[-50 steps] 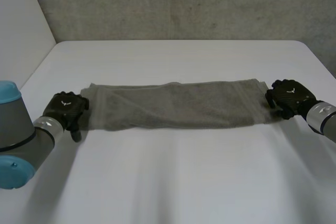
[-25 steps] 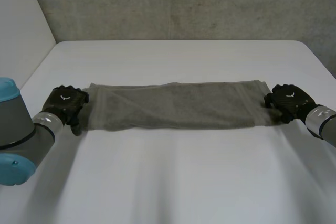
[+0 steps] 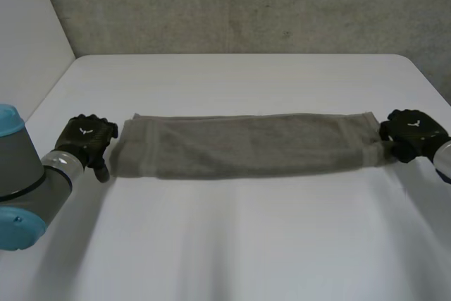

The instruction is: Fold the towel.

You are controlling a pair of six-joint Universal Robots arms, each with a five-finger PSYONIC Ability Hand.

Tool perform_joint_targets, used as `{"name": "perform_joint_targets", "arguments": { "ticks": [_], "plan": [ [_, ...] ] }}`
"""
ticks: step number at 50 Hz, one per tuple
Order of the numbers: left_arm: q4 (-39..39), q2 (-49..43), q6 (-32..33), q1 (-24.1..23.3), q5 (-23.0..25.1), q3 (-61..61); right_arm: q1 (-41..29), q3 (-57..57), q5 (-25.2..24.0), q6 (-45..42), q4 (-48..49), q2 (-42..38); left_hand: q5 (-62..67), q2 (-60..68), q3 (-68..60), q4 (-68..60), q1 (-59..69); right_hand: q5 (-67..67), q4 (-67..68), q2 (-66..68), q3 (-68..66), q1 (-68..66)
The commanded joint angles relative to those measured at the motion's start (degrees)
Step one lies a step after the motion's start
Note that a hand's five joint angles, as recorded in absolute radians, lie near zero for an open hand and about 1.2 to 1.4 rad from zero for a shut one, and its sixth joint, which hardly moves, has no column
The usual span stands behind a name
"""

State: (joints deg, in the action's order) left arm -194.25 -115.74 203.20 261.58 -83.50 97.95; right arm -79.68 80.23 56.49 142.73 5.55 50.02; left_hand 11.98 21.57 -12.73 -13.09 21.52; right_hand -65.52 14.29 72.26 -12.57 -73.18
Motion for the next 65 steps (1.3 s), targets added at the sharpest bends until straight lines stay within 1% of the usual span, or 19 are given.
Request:
{"name": "perform_joint_targets", "arguments": {
  "ticks": [1, 7, 16, 18, 19, 21, 22, 24, 25, 28, 29, 31, 35, 36, 37, 39, 45, 54, 65],
  "plan": [
    [0.01, 0.78, 0.0, -0.01, 0.0, 0.31, 7.7, 1.33, -3.14, -0.26, -0.54, 3.77, -0.99, -0.59, 2.73, 3.09, -0.54, -4.48, -4.29, 7.74, 2.57, -6.82],
    [0.01, 1.48, 0.0, -0.01, -0.08, 0.58, 12.71, -2.44, -3.58, -0.52, -1.16, 7.28, -1.16, -0.76, 2.73, 3.09, -0.71, -4.48, -4.29, 7.74, 2.57, -6.82],
    [0.1, 2.71, 0.0, -0.01, -0.08, 0.84, 9.46, -10.01, -3.93, 0.36, -5.82, 13.27, -1.5, -1.1, 2.73, 3.09, -1.04, -4.48, -4.29, 7.74, 2.57, -6.82],
    [0.01, 3.06, 0.0, -0.01, 0.0, 1.19, 0.02, -12.37, -3.5, 1.93, -5.64, 16.06, -1.5, -1.1, 2.73, 3.09, -1.04, -4.48, -4.29, 7.74, 2.57, -6.82],
    [0.01, 3.06, 0.0, -0.01, 0.01, 1.19, -0.03, -12.38, -3.49, 1.94, -5.64, 16.08, -1.5, -1.1, 2.73, 3.09, -1.04, -4.48, -4.29, 7.74, 2.57, -6.82],
    [0.01, 3.33, 0.0, -0.01, 0.01, 1.37, -8.16, -13.69, -3.14, 2.46, -5.29, 16.43, -1.5, -1.1, 2.73, 3.09, -1.04, -4.48, -4.29, 7.74, 2.57, -6.82],
    [0.01, 3.33, 0.0, -0.01, 0.01, 1.37, -8.21, -13.7, -3.14, 2.47, -5.29, 16.43, -1.5, -1.1, 2.73, 3.09, -1.04, -4.48, -4.29, 7.74, 2.57, -6.82],
    [-0.08, 3.5, -0.09, -0.01, 0.01, 1.45, -17.56, -15.36, -2.36, 2.55, -4.77, 15.3, -1.5, -1.1, 2.73, 3.09, -1.04, -4.48, -4.29, 7.74, 2.57, -6.82],
    [-0.08, 3.5, -0.09, -0.01, 0.01, 1.45, -17.61, -15.37, -2.35, 2.55, -4.76, 15.29, -1.5, -1.1, 2.73, 3.09, -1.04, -4.48, -4.29, 7.74, 2.57, -6.82],
    [-0.08, 3.5, -0.53, -0.01, 0.01, 1.45, -31.19, -17.39, 0.63, 2.38, -1.44, 10.03, -1.5, -1.1, 2.73, 3.09, -1.04, -4.48, -4.29, 7.74, 2.57, -6.82],
    [-0.08, 3.5, -0.53, -0.01, 0.01, 1.45, -31.23, -17.39, 0.64, 2.38, -1.42, 10.01, -1.5, -1.1, 2.73, 3.09, -1.04, -4.48, -4.29, 7.74, 2.57, -6.82],
    [-0.08, 3.5, -0.62, -0.01, 0.01, 1.54, -38.75, -18.44, 2.04, 2.03, 0.94, 5.56, -1.5, -1.1, 2.73, 3.09, -1.04, -4.48, -4.29, 7.74, 2.57, -6.82],
    [0.01, 3.5, -0.62, -0.27, -0.08, 1.63, -43.87, -19.93, 2.57, 1.85, 1.74, 0.19, -1.5, -1.1, 2.73, 3.09, -1.04, -4.48, -4.29, 7.74, 2.57, -6.82],
    [0.01, 3.5, -0.62, -0.36, -0.08, 1.63, -45.37, -20.29, 2.92, 1.76, 1.65, -1.66, -1.5, -1.1, 2.73, 3.09, -1.04, 3.79, -4.29, -0.53, 2.57, 1.45],
    [0.01, 3.5, -0.62, -0.36, -0.08, 1.63, -45.38, -20.29, 2.92, 1.76, 1.65, -1.68, -1.5, -1.1, 2.73, 3.09, -1.04, 3.87, -4.29, -0.61, 2.57, 1.53],
    [0.01, 3.5, -0.62, -0.54, 0.0, 1.98, -46.17, -20.03, 4.93, 1.76, 1.65, -3.25, -1.5, -1.1, 2.73, 3.09, -1.04, 65.52, -4.29, -62.26, 2.57, 63.18],
    [-0.08, 3.5, -0.62, -0.89, 0.01, 2.07, -45.82, -18.28, 10.21, 1.94, 1.22, -2.03, -1.84, -1.43, 2.73, 3.09, -1.38, 65.52, -4.29, -62.26, 2.57, 63.18],
    [-0.08, 3.85, -0.7, -2.3, 0.09, 1.72, -36.42, -9.13, 10.57, 3.17, -0.46, 7.47, -2.0, -1.6, 2.73, 3.09, -1.55, 65.52, -4.29, -62.26, 2.57, 63.18],
    [-0.08, 5.09, -2.64, -12.41, 0.01, 1.1, -26.93, 8.27, 9.25, 6.33, -2.92, 15.9, -1.84, -1.43, 2.73, 3.09, -1.38, 65.52, -4.29, -62.26, 2.57, 63.18]
  ]
}}
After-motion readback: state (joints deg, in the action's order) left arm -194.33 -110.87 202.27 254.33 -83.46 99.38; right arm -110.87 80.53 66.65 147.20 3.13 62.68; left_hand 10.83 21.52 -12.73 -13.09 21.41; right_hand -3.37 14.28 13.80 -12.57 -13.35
